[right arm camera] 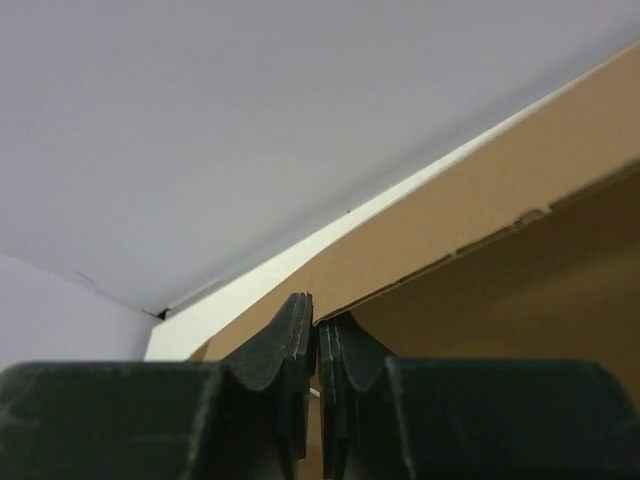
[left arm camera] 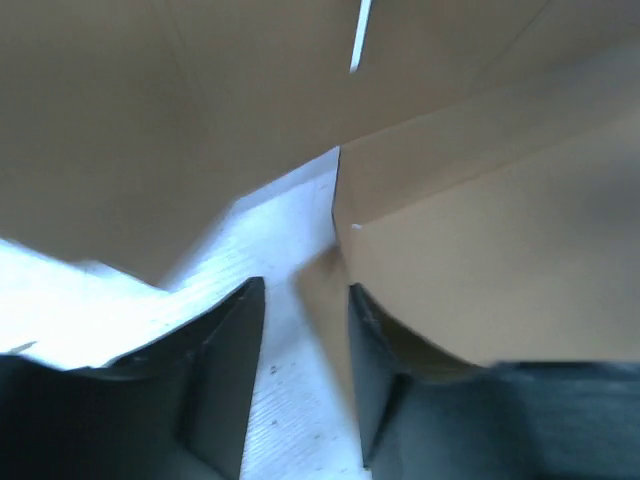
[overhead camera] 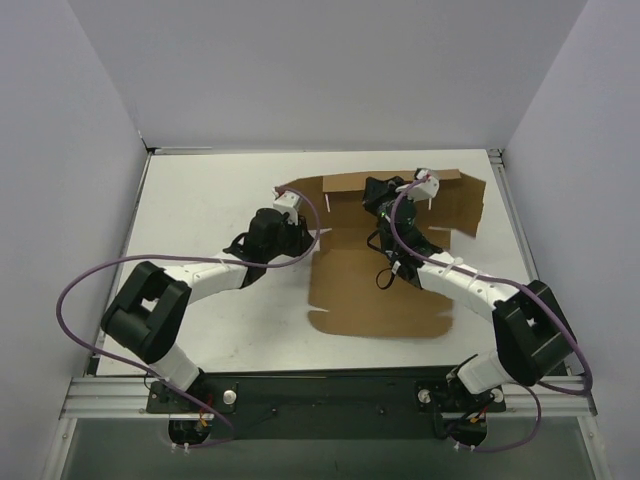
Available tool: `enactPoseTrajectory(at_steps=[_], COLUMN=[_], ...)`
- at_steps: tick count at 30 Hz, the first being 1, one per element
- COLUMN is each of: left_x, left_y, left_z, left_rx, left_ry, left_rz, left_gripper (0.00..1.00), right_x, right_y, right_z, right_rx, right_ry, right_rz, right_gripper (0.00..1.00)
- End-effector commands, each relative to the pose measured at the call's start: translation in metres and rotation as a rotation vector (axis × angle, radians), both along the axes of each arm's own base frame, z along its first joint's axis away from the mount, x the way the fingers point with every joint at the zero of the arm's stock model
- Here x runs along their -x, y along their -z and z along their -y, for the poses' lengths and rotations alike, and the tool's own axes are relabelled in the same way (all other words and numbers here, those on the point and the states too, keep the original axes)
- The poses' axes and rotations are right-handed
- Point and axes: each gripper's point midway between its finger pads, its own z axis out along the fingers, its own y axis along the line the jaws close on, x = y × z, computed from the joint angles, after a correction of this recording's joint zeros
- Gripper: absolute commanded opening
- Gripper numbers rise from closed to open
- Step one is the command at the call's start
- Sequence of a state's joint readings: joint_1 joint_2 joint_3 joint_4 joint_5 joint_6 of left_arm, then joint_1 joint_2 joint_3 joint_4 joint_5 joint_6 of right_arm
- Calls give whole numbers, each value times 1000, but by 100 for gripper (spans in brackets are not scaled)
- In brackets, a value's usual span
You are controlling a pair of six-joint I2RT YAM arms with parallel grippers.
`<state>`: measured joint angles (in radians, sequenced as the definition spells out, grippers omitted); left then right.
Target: Fold the paper box
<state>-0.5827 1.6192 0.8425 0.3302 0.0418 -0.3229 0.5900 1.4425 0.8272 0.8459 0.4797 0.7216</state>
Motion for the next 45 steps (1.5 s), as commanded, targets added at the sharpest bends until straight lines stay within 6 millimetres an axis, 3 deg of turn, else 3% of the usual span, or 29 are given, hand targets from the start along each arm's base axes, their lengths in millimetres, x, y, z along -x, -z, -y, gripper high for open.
enactPoseTrajectory(at_steps=[1,3,4,6,7,8,10,12,16,20,27,28,32,38,45], left_x=[-10,-1,5,14,19,27,27,28,24,12,-33,-41,-63,-64,-36], left_y=[-58,-64,-78,-70,-81,-69,-83,-76,-98,-92,-50,-30,-22,-16,-24], left_z=[6,-1,-6,-23,-30,-38,-62,-85,-133,-154,-144,-142,-117,-83,-43], left_rx=[138,149,163,146,162,158,173,169,243,262,217,193,218,219,194], left_ry=[2,14,16,-9,-19,-34,-99,-175,-312,-380,-352,-343,-251,-145,0], left_rz=[127,129,157,142,163,132,165,152,203,186,122,84,86,103,185], left_gripper=[54,59,62,63,64,64,65,66,68,70,70,70,70,70,70], right_x=[-6,-6,-4,-2,-2,0,4,8,17,23,29,30,31,35,45], right_y=[3,6,11,12,12,11,10,15,23,22,23,24,25,34,47], right_z=[-18,-20,-19,-21,-20,-20,-20,-18,-13,-9,-8,-7,-3,0,8], right_rx=[64,45,46,46,43,41,36,29,34,21,18,19,21,26,52], right_ry=[-96,-109,-110,-121,-122,-125,-139,-139,-149,-158,-173,-173,-168,-171,-169], right_rz=[79,90,85,83,83,87,94,93,87,87,82,82,80,74,49], right_gripper=[0,0,0,0,0,0,0,0,0,0,0,0,0,0,0])
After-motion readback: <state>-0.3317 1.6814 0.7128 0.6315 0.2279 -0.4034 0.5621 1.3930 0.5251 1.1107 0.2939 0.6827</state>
